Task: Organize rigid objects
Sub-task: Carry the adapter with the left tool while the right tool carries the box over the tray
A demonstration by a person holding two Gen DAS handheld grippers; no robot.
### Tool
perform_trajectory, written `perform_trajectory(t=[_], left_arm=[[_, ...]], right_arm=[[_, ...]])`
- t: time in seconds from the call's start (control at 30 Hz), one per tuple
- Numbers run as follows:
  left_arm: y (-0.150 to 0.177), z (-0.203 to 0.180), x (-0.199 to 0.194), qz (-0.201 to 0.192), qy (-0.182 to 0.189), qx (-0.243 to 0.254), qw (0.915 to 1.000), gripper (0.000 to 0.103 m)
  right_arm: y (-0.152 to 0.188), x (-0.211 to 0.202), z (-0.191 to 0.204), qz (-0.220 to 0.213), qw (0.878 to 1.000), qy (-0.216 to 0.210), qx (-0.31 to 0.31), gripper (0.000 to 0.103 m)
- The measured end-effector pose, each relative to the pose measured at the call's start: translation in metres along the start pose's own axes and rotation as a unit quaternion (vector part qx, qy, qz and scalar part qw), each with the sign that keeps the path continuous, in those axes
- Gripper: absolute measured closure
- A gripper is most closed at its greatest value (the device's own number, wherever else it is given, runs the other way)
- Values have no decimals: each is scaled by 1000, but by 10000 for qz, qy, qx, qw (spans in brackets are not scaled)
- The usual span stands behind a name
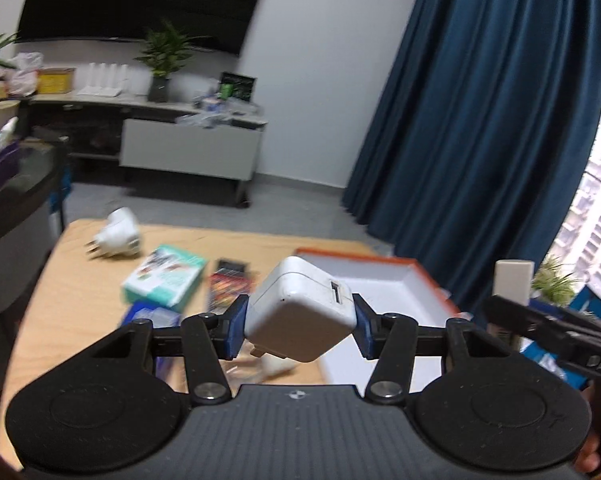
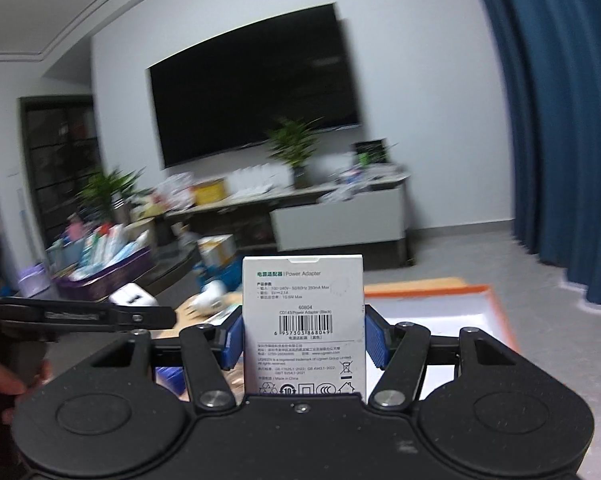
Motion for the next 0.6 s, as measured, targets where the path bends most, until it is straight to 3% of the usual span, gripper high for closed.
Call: perform_trajectory(t=[0.17,0.37,0.6], left_arm=[[-24,-27,25,-16,358,-57,9993,50],[-45,-48,61,101,492,-127,9987,50],[-59,-64,92,271,604,-163,9977,50]], right_arm=[[-25,0,-26,-213,9984,505,100,32],[-50,5,-55,-248,9944,1006,190,32],[-64,22,-83,-138,9920,1251,126,32]])
Point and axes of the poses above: each gripper's, at about its wrist camera, not at the fingertips, and x roughly the way its jaws point, z to its left, y to its underside, the point moved 2 cm from there along x, roughly the way its jaws point, and after that the axes turned 11 degrees about x, right-handed, at the moved point
